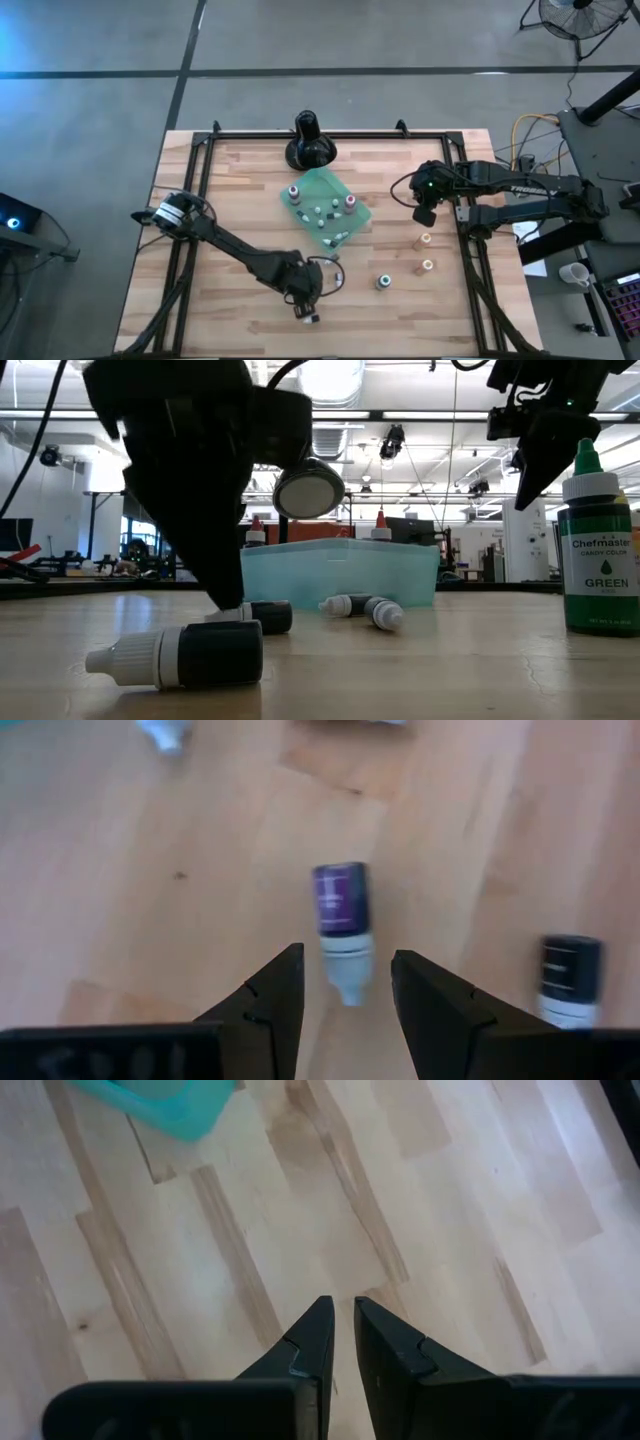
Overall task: Pick & Place food coloring
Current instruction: Put the small purple food coloring bottle into the green bin
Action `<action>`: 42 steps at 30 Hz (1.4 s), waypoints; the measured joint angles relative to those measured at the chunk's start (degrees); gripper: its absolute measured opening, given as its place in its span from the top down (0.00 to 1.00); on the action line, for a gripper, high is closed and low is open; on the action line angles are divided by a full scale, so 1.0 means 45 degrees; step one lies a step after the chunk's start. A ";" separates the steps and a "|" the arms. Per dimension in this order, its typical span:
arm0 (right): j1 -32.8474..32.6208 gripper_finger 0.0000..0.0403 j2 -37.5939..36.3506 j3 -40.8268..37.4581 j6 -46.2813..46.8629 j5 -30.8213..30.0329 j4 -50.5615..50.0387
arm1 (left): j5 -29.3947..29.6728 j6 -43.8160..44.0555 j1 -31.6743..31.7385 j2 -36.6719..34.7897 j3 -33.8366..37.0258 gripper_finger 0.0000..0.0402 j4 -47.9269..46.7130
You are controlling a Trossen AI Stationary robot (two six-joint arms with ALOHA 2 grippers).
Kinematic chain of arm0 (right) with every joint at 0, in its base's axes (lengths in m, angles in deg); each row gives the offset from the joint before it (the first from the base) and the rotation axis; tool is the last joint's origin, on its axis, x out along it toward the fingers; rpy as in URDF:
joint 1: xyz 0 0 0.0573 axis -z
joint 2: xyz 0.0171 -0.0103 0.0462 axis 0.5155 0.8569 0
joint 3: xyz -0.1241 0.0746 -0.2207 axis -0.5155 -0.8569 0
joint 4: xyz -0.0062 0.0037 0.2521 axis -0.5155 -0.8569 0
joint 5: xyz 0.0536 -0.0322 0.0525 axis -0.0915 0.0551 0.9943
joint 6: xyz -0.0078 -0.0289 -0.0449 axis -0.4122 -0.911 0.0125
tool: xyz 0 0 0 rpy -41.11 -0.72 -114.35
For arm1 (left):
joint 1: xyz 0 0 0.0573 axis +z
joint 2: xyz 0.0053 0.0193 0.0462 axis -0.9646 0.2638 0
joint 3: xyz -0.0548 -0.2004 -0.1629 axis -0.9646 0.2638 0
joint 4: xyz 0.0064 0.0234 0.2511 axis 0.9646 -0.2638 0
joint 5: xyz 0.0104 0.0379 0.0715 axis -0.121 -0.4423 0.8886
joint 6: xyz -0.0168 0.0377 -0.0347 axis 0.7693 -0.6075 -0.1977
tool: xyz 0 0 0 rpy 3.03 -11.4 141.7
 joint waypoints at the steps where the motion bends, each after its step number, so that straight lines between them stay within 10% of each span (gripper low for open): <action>1: 0.0000 0.91 0.0000 0.0000 0.0007 -0.0005 0.0020 | 0.0121 0.0021 0.0001 0.0000 0.0083 0.69 0.0040; 34: 0.0000 0.91 0.0015 0.0000 0.0340 0.0015 -0.0012 | -0.0145 0.0194 0.0090 0.0155 0.0681 0.88 0.0804; 42: 0.0000 0.91 0.0014 0.0000 0.0340 0.0019 -0.0017 | -0.2569 0.2019 0.0628 -0.0319 -0.0307 0.88 -0.4264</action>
